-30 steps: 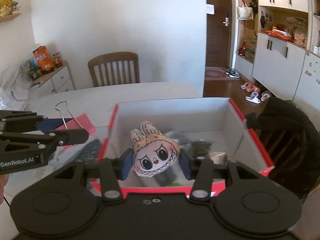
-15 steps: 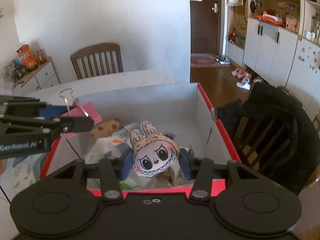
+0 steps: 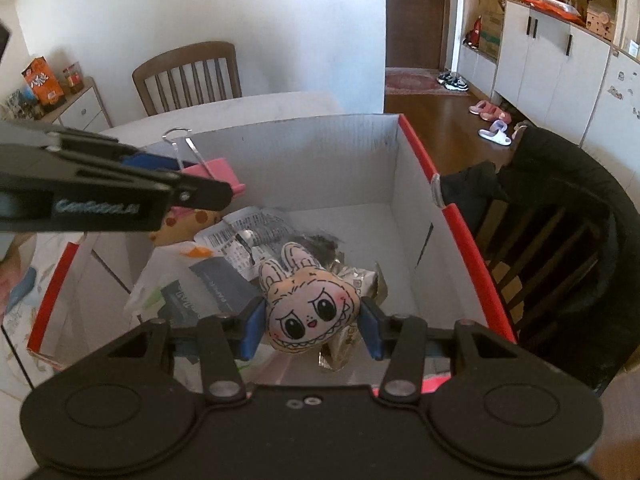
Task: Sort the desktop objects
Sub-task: 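Carry the pink binder clip and plush bunny over the red shoebox, then lower into the shoebox and open both tools to release the items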
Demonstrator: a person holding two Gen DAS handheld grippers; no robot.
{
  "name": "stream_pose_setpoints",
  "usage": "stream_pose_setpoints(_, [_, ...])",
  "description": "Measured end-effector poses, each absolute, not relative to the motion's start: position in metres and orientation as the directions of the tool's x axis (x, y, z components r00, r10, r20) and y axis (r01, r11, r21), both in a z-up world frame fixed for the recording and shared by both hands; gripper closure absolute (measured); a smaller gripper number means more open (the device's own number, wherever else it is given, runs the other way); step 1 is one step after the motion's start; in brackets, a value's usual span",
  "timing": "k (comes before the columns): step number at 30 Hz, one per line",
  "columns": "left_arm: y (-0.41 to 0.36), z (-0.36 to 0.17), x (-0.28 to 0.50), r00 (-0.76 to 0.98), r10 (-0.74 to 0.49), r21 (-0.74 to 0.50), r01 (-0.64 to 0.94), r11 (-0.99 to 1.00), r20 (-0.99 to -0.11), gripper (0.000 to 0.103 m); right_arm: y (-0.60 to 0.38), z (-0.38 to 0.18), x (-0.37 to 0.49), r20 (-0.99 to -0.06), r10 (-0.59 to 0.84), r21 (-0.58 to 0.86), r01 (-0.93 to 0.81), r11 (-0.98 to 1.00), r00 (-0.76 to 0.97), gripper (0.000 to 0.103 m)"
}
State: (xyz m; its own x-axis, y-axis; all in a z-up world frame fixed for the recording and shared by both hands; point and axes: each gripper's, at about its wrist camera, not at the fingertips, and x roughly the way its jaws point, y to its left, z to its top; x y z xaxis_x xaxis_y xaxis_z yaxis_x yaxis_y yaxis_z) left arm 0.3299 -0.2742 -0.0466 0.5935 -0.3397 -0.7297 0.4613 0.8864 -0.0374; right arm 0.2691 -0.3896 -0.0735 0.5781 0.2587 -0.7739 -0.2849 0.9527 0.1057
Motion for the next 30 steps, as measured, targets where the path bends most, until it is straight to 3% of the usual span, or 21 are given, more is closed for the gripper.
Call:
stream_pose_setpoints(6, [-0.283,-0.06,0.342,0.559,-0.313,-0.002,0.486,0.874,-0.768,0.074,-0.383,-0.081,0.277,-0.792,0.257,0.097,-0.301,0.948,0.554,0.055])
stream_pose_setpoints(12, [-0.278,-0.077,0.356,0.5,-0.301,-0.054,0.45,0.892,-0.812,0.074,-0.378,-0.088,0.283,-0.808,0.241,0.076,-0.31,0.948,0.538,0.054])
stream_pose_setpoints(24, [-0.269,-0.081,0.356,0.475,-0.303,-0.069,0.448,0.891,-0.826,0.073,-0.37,-0.09,0.288,-0.814,0.229,0.037,-0.346,0.937,0.534,0.047])
stream_pose_setpoints(25, [-0.268,-0.081,0.355,0.475,-0.303,-0.072,0.444,0.893,-0.826,0.071,-0.371,-0.09,0.288,-0.813,0.229,0.039,-0.342,0.939,0.535,0.042])
stream_pose_setpoints(27, [-0.267,-0.08,0.352,0.484,-0.301,-0.068,0.441,0.895,-0.822,0.051,-0.372,-0.089,0.287,-0.808,0.231,0.043,-0.336,0.941,0.543,0.037])
stream_pose_setpoints(28, [-0.267,-0.078,0.35,0.495,-0.297,-0.061,0.438,0.897,-0.817,0.034,-0.373,-0.088,0.286,-0.807,0.232,0.044,-0.337,0.941,0.544,0.037])
stream_pose_setpoints(30, [-0.264,-0.074,0.345,0.516,-0.304,-0.061,0.435,0.899,-0.801,0.029,-0.373,-0.087,0.285,-0.805,0.229,0.039,-0.336,0.941,0.548,0.037])
